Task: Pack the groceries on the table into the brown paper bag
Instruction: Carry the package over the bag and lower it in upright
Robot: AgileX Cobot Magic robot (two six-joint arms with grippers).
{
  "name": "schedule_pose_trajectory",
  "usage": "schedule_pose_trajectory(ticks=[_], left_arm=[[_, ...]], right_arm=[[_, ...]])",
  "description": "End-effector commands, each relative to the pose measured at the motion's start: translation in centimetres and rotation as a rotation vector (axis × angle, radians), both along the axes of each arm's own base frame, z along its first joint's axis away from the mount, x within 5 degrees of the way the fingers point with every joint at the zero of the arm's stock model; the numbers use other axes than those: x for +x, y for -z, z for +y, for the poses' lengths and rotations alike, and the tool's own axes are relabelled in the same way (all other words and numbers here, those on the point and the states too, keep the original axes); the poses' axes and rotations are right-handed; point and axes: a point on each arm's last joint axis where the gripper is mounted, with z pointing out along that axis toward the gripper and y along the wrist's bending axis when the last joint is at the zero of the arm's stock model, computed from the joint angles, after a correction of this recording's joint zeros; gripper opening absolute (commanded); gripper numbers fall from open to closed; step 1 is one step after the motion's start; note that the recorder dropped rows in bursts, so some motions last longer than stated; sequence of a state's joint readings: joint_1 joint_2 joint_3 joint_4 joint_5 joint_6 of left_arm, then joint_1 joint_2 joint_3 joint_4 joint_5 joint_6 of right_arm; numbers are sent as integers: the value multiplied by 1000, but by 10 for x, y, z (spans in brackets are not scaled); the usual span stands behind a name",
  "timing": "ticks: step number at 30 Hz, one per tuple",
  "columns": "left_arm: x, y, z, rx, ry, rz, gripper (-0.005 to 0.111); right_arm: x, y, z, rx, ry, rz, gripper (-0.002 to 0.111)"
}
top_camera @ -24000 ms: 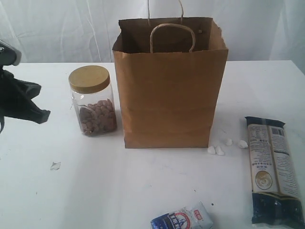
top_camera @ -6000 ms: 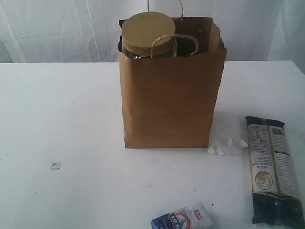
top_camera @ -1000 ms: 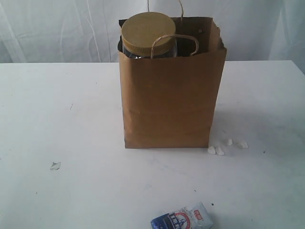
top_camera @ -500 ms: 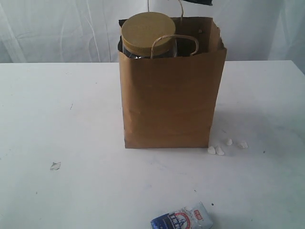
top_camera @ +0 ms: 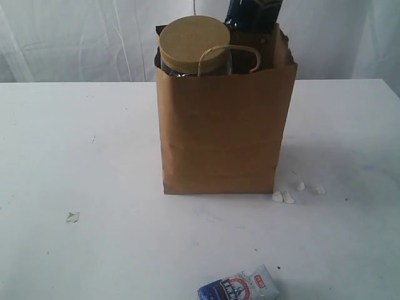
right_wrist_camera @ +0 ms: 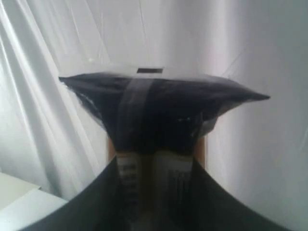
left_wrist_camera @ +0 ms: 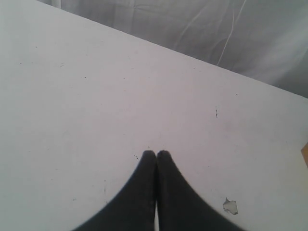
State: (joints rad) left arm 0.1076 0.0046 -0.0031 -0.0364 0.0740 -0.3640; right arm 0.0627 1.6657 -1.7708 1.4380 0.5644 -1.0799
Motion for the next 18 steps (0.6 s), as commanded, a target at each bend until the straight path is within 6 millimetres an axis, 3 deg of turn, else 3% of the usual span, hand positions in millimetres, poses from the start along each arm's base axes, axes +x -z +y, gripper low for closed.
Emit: schedule_pose_trajectory(ticks=[1,11,13,18], left_arm=[[0,0,0,-25,1,-13,0],[0,0,0,-33,-1,-16,0],[0,0,0,-33,-1,-16,0],[0,-1,0,-33,-1,-22,0]], right_arm=[[-1,-7,0,51,-8,-5,0],[21,22,3,-6,-26,62,0],[23,29,6,-55,-53,75,0],[26,49,0,-368,-17,92,0]])
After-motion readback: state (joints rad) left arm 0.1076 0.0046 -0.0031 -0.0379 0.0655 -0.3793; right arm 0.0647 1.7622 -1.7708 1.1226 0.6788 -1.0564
